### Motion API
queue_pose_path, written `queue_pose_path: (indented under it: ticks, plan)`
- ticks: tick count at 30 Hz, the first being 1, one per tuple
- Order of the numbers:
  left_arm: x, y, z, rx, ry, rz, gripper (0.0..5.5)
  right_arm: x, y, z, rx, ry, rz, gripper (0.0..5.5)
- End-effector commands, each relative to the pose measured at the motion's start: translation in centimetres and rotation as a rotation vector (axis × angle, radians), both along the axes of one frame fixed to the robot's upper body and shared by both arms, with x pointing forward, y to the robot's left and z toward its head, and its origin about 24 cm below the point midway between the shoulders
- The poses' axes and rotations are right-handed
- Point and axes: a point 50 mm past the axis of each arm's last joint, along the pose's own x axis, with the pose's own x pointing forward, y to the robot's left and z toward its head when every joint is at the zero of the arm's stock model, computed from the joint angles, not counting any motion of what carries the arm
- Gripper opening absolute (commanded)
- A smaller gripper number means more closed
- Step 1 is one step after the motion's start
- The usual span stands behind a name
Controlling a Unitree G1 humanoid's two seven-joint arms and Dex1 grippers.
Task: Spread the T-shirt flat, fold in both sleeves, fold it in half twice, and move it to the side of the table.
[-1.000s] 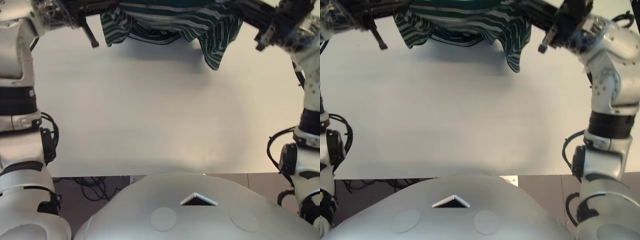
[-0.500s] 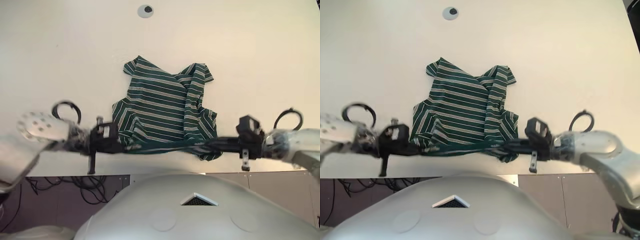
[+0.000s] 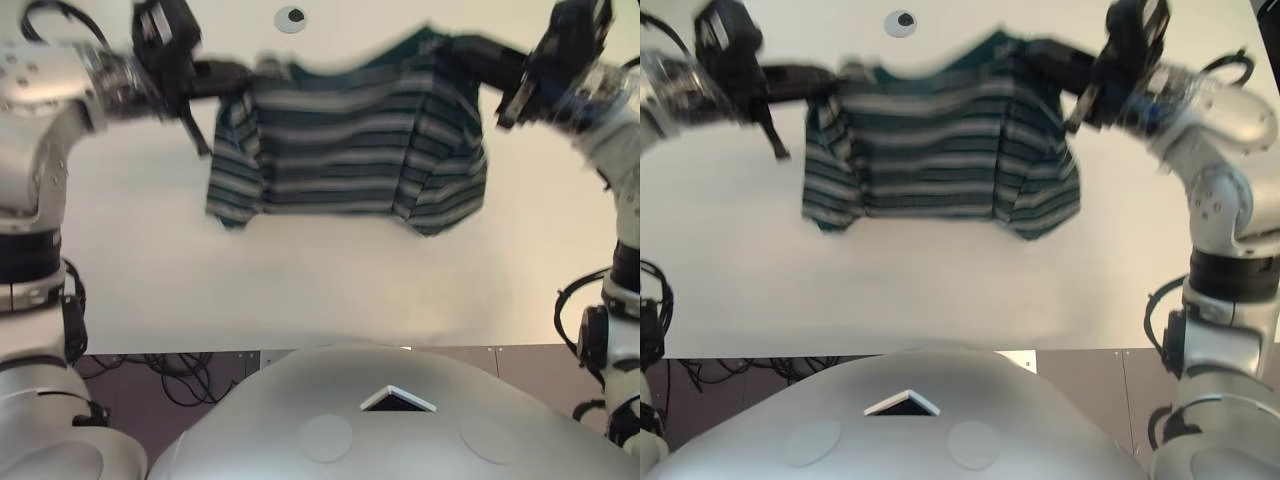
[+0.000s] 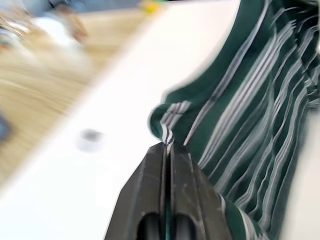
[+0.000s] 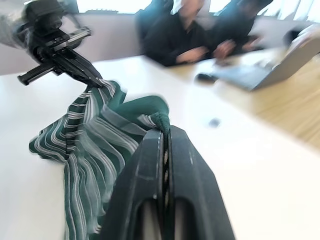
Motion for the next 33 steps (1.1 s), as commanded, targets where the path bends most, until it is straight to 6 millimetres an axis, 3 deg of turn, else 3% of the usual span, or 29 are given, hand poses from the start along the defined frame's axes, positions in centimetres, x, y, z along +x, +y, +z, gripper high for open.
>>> queue_pose_path:
  ticks: [1, 6, 12, 17, 26, 30, 33]
  plan:
    - [5.1, -0.2, 2.9, 0.069, -0.192, 0.096, 0.01, 4.8, 1.2, 3.7, -0.019, -0.153, -0.032, 0.0]
    - [9.9, -1.1, 5.9, 0.141, -0.324, 0.183, 0.01, 9.6, 1.8, 6.4, -0.077, -0.241, -0.111, 0.0]
    - [11.9, -2.9, 9.4, 0.32, -0.538, 0.367, 0.01, 12.3, 2.9, 9.3, -0.21, -0.359, -0.339, 0.0]
    - [11.9, -3.7, 12.9, 0.37, -0.69, 0.481, 0.01, 12.5, 3.0, 12.7, -0.236, -0.459, -0.487, 0.0]
    - [10.7, -4.7, 18.5, 0.399, -0.904, 0.568, 0.01, 11.2, 3.6, 19.2, -0.208, -0.644, -0.597, 0.0]
    - [10.6, -4.7, 18.7, 0.413, -0.924, 0.569, 0.01, 10.9, 3.7, 19.9, -0.2, -0.669, -0.586, 0.0]
    - [11.1, -4.5, 17.0, 0.439, -0.873, 0.52, 0.01, 11.3, 3.6, 18.5, -0.217, -0.639, -0.538, 0.0]
